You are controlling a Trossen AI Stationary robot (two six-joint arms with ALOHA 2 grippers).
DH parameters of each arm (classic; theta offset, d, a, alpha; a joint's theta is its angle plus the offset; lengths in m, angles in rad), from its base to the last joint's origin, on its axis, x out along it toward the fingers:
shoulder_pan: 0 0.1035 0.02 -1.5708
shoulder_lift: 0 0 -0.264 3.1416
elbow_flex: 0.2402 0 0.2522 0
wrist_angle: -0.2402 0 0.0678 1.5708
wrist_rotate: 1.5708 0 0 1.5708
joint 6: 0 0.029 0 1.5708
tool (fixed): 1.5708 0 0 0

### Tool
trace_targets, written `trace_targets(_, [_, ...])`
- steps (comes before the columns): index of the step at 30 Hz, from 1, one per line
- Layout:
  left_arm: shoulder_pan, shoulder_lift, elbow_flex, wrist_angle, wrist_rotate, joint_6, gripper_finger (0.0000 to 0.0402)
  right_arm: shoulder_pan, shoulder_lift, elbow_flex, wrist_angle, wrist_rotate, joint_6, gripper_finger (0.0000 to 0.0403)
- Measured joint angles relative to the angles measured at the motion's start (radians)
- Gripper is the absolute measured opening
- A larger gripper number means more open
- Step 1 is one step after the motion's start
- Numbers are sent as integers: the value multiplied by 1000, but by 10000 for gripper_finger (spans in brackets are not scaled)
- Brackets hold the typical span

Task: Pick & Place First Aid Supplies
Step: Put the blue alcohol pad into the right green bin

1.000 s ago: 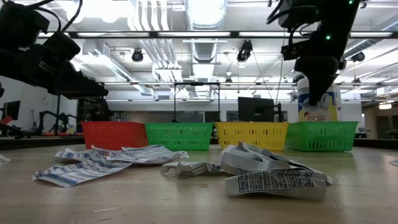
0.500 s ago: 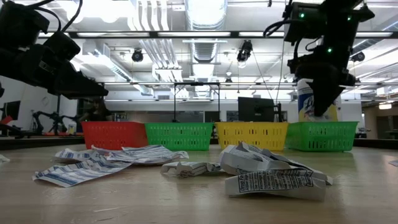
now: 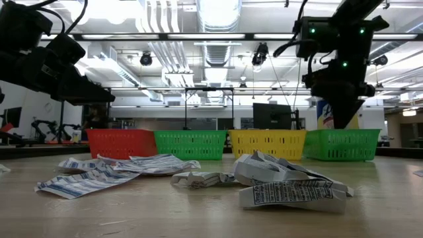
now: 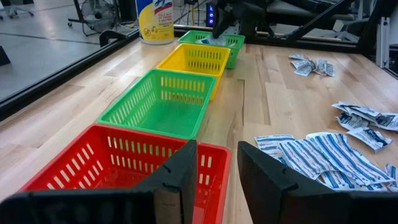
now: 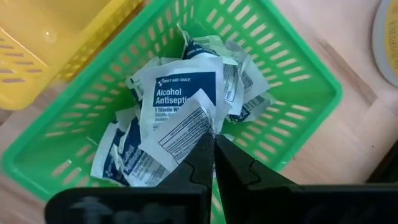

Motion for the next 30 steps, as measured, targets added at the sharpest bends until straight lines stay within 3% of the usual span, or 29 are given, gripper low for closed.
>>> trace_targets(8, [0, 0, 0, 0, 0, 0, 113, 0, 63, 0, 38, 1, -23, 16])
trace_targets(23, [0, 0, 0, 0, 0, 0, 113, 0, 35, 0, 28, -1, -35, 102])
trace_targets(30, [0, 0, 0, 0, 0, 0, 113, 0, -16, 4, -22, -89, -18, 110])
